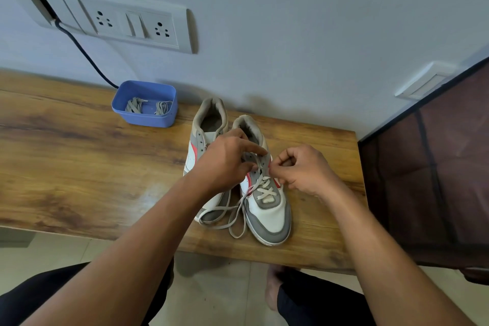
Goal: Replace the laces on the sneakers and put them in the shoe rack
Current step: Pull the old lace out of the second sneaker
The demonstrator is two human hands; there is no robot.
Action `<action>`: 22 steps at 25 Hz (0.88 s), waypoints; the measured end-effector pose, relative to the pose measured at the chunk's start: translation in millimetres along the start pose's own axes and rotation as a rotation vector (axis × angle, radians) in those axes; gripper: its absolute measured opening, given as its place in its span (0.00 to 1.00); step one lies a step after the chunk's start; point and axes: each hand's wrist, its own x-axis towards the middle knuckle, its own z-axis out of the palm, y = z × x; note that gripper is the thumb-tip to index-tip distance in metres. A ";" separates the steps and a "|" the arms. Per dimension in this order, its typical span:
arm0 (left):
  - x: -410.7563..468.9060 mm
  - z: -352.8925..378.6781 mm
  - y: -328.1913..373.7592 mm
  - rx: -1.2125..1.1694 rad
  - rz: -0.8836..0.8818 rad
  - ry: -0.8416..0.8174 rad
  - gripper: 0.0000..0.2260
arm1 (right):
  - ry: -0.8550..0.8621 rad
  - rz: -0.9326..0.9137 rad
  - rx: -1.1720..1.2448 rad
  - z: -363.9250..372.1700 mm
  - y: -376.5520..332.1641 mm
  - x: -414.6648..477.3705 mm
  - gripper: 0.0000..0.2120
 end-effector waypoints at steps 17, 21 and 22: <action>-1.2 1.2 0.0 0.014 -0.008 -0.012 0.16 | -0.035 -0.031 0.013 -7.5 5.7 2.0 0.04; -1.7 0.5 0.0 0.008 -0.006 -0.012 0.17 | 0.045 -0.075 -0.037 -13.8 7.4 7.1 0.04; -2.4 0.2 -0.8 0.012 -0.005 -0.012 0.17 | 0.079 -0.057 -0.045 -18.7 9.5 8.7 0.04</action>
